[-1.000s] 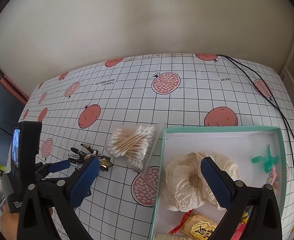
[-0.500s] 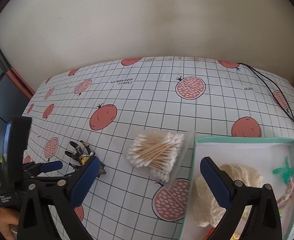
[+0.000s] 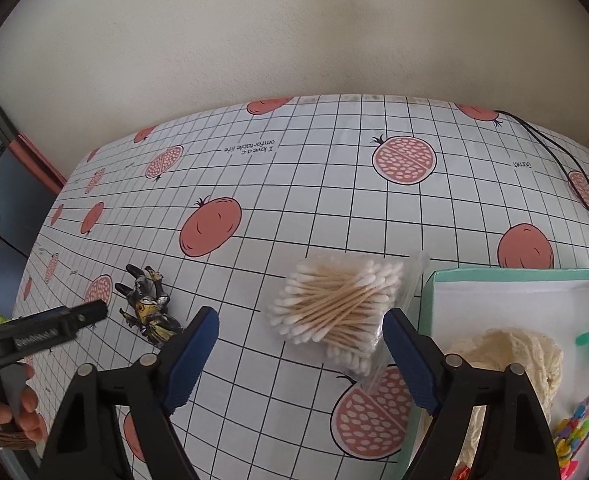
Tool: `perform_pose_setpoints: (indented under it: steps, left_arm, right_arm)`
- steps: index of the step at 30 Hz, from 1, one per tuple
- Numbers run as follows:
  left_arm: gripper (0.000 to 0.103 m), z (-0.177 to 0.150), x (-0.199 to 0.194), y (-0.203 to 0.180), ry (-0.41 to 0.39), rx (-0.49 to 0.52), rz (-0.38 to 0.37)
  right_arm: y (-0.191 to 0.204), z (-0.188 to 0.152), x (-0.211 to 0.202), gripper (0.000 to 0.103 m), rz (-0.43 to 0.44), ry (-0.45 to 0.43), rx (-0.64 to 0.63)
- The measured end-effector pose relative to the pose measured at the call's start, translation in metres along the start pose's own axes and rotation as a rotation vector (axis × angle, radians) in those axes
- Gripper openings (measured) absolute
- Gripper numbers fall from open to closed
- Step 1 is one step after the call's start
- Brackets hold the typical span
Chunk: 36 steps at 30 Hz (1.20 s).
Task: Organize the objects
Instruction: 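Close the left gripper on the action figure while the right grasps the swab bag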
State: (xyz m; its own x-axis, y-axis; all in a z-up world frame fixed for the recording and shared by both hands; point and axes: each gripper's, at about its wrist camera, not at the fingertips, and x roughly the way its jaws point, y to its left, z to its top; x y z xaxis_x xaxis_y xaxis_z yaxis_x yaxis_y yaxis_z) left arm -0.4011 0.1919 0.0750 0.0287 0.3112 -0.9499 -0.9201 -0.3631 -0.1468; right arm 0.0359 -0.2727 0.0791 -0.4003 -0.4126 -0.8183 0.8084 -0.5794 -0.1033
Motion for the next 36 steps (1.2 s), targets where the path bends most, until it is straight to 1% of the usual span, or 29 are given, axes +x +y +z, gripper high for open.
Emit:
perform_pose_setpoints:
  steps: [2, 3, 4, 6, 7, 10, 11, 14, 17, 18, 23, 28, 36]
  left_arm:
    - [0.084, 0.009, 0.003, -0.001, -0.004, -0.053, -0.064]
    - [0.084, -0.001, 0.003, -0.011, -0.004, -0.072, -0.086]
    - [0.084, -0.007, -0.002, -0.028, -0.004, -0.086, -0.098]
    - [0.084, -0.015, -0.005, -0.042, -0.001, -0.095, -0.111]
    - [0.084, -0.015, -0.001, -0.053, 0.004, -0.099, -0.118]
    - [0.084, -0.016, 0.006, -0.065, 0.011, -0.112, -0.152]
    - [0.084, -0.01, 0.018, -0.064, 0.012, -0.111, -0.158]
    - [0.084, -0.008, 0.034, -0.073, 0.017, -0.11, -0.175]
    - [0.084, -0.01, 0.041, -0.081, 0.027, -0.108, -0.172]
    - [0.084, -0.01, 0.041, -0.083, 0.019, -0.127, -0.166]
    - [0.084, -0.011, 0.043, -0.094, 0.011, -0.109, -0.152]
    - [0.084, -0.013, 0.045, -0.107, 0.001, -0.071, -0.121]
    - [0.083, -0.015, 0.047, -0.121, -0.009, -0.031, -0.074]
  right_arm:
    - [0.001, 0.0, 0.004, 0.086, -0.019, 0.006, -0.01]
    - [0.002, 0.0, 0.007, 0.086, -0.03, 0.009, -0.015]
    - [0.001, 0.0, 0.01, 0.086, -0.037, 0.013, -0.016]
    - [0.001, 0.0, 0.014, 0.086, -0.047, 0.016, -0.015]
    - [0.001, 0.0, 0.016, 0.086, -0.05, 0.015, -0.016]
    - [0.001, 0.001, 0.02, 0.086, -0.053, 0.014, -0.012]
    - [0.0, 0.001, 0.022, 0.086, -0.055, 0.014, -0.011]
    - [-0.001, 0.001, 0.028, 0.086, -0.052, 0.012, -0.008]
    - [-0.002, 0.002, 0.031, 0.086, -0.041, 0.004, -0.001]
    - [-0.003, 0.002, 0.031, 0.086, -0.039, 0.003, 0.003]
    - [-0.003, 0.001, 0.033, 0.085, -0.044, -0.002, 0.006]
    - [-0.001, -0.002, 0.031, 0.076, -0.057, -0.005, -0.01]
    - [-0.001, -0.006, 0.027, 0.073, -0.036, 0.023, -0.021]
